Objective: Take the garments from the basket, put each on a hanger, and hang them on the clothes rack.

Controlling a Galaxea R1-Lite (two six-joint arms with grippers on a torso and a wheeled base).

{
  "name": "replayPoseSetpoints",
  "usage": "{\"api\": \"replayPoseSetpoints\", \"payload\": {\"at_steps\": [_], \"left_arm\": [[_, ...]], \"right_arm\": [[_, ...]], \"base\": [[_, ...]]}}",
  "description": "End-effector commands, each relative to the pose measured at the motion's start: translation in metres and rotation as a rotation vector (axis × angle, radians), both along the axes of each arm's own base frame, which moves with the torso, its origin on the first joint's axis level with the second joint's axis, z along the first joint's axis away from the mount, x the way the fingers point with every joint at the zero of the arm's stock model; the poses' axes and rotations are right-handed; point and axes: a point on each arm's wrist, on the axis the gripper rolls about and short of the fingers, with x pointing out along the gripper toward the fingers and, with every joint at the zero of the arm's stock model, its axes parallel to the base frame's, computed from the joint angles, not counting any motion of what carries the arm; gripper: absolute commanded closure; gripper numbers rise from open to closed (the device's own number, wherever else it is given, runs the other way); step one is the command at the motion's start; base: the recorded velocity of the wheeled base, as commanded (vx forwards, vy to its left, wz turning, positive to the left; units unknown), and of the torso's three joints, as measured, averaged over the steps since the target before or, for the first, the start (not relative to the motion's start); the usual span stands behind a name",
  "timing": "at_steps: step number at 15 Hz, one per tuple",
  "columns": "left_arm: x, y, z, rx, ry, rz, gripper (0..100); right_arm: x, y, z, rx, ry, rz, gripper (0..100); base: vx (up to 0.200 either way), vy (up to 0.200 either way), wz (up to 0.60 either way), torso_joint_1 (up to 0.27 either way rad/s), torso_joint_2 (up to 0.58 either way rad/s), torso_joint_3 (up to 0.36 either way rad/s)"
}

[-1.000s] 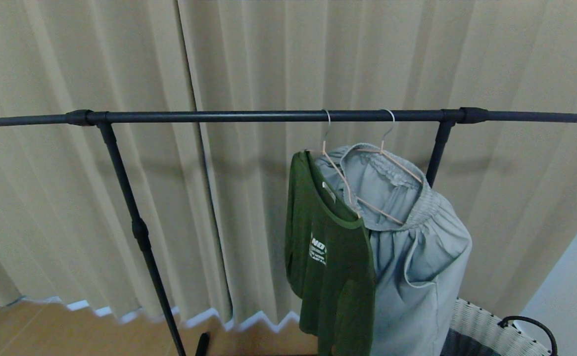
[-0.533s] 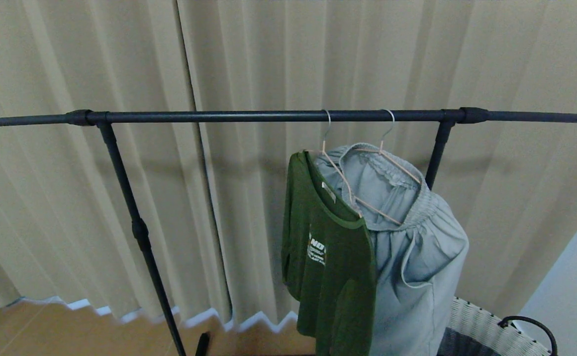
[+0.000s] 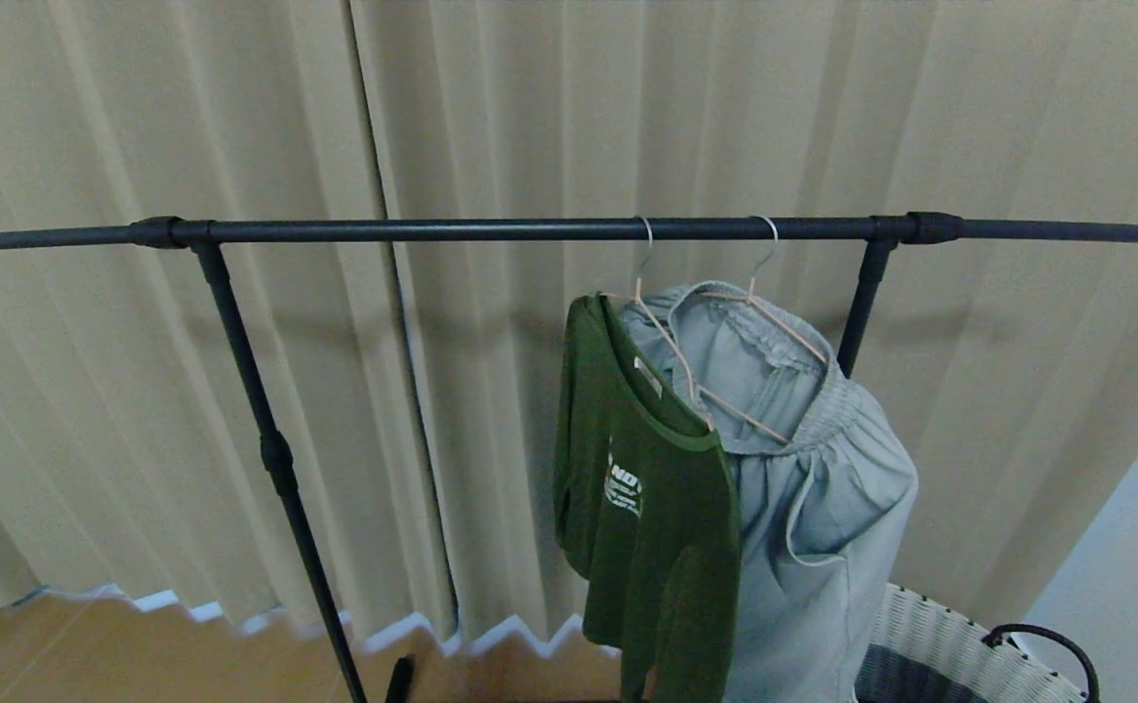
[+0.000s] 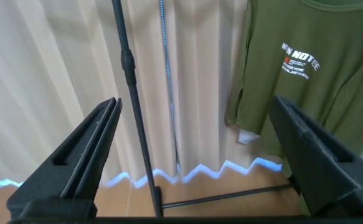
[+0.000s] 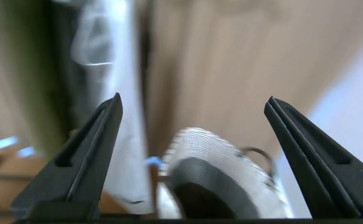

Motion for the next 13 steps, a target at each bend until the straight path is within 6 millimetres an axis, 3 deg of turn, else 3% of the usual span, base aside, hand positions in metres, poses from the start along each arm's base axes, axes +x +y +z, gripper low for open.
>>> {"api": "replayPoseSetpoints", "payload": {"at_steps": [1, 13], "left_arm": [[-0.0001, 0.0000, 0.0000, 0.000, -0.001, 0.000, 0], [-0.0001, 0.0000, 0.0000, 0.000, -0.001, 0.000, 0]], "right_arm": [[0.0005, 0.0008, -0.0021, 0.008, 0.009, 0.037, 0], [0.0004, 0.0018, -0.0017, 0.036, 0.007, 0.080, 0]], "base": [[0.000, 0.000, 0.00, 0.000, 0.00, 0.000], [0.000, 0.000, 0.00, 0.000, 0.00, 0.000]]}}
